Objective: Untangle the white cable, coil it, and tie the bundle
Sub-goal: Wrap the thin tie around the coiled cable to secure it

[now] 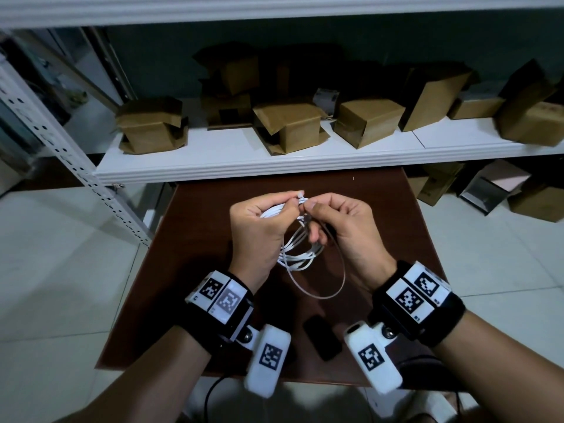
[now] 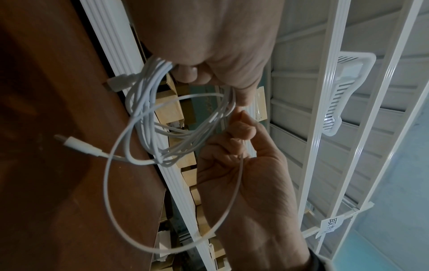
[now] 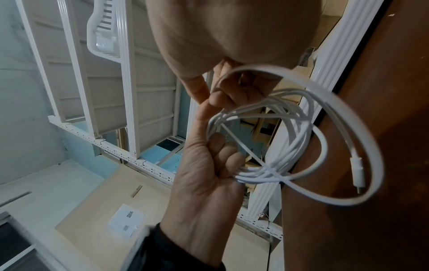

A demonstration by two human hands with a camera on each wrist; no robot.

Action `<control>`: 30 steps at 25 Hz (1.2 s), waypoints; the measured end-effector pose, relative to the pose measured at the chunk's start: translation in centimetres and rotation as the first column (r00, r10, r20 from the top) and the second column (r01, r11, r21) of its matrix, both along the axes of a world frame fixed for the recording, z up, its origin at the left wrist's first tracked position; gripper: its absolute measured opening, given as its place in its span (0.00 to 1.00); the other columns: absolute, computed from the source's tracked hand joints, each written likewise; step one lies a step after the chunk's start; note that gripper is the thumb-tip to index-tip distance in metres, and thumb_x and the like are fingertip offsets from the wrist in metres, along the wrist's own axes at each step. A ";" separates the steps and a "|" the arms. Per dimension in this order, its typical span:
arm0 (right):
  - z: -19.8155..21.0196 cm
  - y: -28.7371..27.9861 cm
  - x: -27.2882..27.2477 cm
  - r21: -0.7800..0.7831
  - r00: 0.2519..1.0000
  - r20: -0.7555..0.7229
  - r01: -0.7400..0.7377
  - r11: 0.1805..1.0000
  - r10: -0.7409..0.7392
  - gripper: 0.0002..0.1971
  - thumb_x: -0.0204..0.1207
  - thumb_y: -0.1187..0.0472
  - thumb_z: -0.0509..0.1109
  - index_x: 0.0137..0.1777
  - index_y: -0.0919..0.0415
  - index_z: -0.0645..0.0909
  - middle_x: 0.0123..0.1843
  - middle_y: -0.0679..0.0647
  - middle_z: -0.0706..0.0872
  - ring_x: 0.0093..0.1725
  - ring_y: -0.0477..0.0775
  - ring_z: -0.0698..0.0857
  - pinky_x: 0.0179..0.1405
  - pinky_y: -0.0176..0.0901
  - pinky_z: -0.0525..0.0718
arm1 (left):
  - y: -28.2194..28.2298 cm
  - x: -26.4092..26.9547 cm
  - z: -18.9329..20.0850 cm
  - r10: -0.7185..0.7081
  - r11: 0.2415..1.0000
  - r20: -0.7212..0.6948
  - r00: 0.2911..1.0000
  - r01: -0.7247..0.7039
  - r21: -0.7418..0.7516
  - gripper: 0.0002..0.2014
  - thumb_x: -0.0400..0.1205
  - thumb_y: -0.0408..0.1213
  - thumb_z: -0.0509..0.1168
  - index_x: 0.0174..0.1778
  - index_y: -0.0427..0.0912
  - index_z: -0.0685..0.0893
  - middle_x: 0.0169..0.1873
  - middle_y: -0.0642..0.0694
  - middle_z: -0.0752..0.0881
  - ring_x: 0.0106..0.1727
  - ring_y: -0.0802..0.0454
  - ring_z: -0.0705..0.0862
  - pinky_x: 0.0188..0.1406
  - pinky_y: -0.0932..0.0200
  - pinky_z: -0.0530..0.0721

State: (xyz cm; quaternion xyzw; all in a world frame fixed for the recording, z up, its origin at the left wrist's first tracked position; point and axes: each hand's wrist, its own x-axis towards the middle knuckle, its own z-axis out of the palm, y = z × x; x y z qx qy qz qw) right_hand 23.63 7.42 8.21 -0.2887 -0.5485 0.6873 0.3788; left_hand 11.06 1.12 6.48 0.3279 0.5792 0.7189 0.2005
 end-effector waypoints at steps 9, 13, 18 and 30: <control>0.1 0.1 0.1 0.011 1.000 0.004 0.007 1.000 -0.007 0.09 0.84 0.68 0.71 0.50 0.76 0.86 0.24 0.62 0.82 0.22 0.50 0.72 0.26 0.36 0.70 | 0.0 0.1 0.2 0.011 1.000 0.030 0.999 -0.011 0.016 0.04 0.79 0.24 0.78 0.47 0.33 0.96 0.39 0.49 0.97 0.41 0.58 0.94 0.43 0.66 0.87; 0.1 0.1 0.2 0.014 1.000 0.009 -0.007 1.000 0.007 0.08 0.83 0.68 0.71 0.48 0.75 0.87 0.24 0.63 0.83 0.21 0.50 0.72 0.25 0.36 0.70 | 0.0 0.1 0.1 0.015 1.000 0.004 1.000 -0.015 -0.004 0.05 0.78 0.25 0.79 0.47 0.36 0.97 0.40 0.48 0.97 0.43 0.55 0.95 0.46 0.64 0.88; 0.0 0.2 0.1 0.002 1.000 -0.006 -0.010 1.000 0.010 0.09 0.84 0.68 0.71 0.49 0.78 0.85 0.23 0.62 0.82 0.22 0.51 0.71 0.25 0.36 0.70 | 0.0 0.1 0.1 0.005 1.000 -0.002 1.000 -0.005 0.008 0.07 0.79 0.24 0.78 0.47 0.38 0.97 0.40 0.50 0.97 0.43 0.56 0.95 0.46 0.65 0.88; 0.1 0.2 -0.1 -0.068 0.998 -0.036 -0.046 0.997 0.044 0.07 0.84 0.70 0.67 0.44 0.71 0.84 0.20 0.60 0.77 0.19 0.49 0.69 0.21 0.34 0.68 | 0.2 0.1 -0.3 0.016 0.999 -0.035 0.999 -0.015 0.030 0.05 0.78 0.23 0.78 0.47 0.35 0.97 0.41 0.50 0.97 0.45 0.57 0.95 0.47 0.66 0.88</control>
